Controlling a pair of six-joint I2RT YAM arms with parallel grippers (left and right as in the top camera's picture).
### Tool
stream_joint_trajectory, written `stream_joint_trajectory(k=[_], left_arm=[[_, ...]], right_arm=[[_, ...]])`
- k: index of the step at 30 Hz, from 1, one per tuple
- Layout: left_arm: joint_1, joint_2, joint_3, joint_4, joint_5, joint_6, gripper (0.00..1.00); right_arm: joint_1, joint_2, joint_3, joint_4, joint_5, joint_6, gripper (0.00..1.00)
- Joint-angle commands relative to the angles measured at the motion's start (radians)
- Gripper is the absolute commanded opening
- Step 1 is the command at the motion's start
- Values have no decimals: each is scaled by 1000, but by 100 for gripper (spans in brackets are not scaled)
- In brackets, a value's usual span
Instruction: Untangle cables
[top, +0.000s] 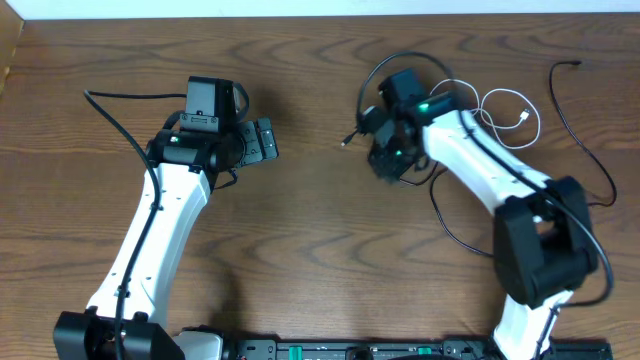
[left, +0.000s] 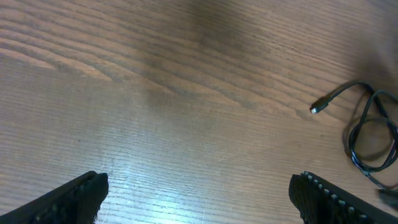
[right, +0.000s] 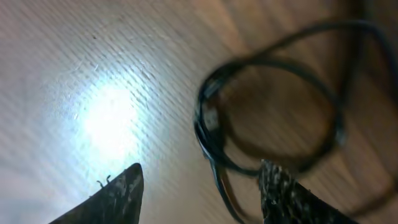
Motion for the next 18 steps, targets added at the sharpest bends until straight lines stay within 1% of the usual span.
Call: stream_joint_trajectory(k=[1, 4, 5, 6, 7, 8, 9, 10, 11, 16, 18], left_arm=[[2, -4, 0, -3, -5, -1, 98], [2, -4, 0, -3, -5, -1, 98], [2, -4, 0, -3, -5, -1, 98], [2, -4, 0, -3, -5, -1, 98], [2, -4, 0, -3, -5, -1, 98], [2, -5, 0, -3, -5, -1, 98], [2, -5, 0, -3, -5, -1, 98], [2, -4, 0, -3, -5, -1, 98], [2, -4, 0, -3, -5, -1, 98], [2, -4, 0, -3, -5, -1, 98], [2, -4, 0, -3, -5, -1, 98]], right_arm=[[30, 70, -7, 33, 59, -37, 56], [38, 127, -7, 72, 157, -31, 61], [39, 146, -7, 85, 183, -21, 61], [40, 161, -7, 93, 197, -16, 60], [39, 174, -7, 97, 201, -17, 49], [40, 183, -7, 98, 201, -16, 33], [41, 188, -7, 98, 198, -15, 15], [42, 188, -7, 98, 193, -8, 5], [44, 184, -4, 98, 180, -2, 2], [48, 84, 31, 96, 62, 0, 1], [43, -3, 39, 111, 19, 12, 1]])
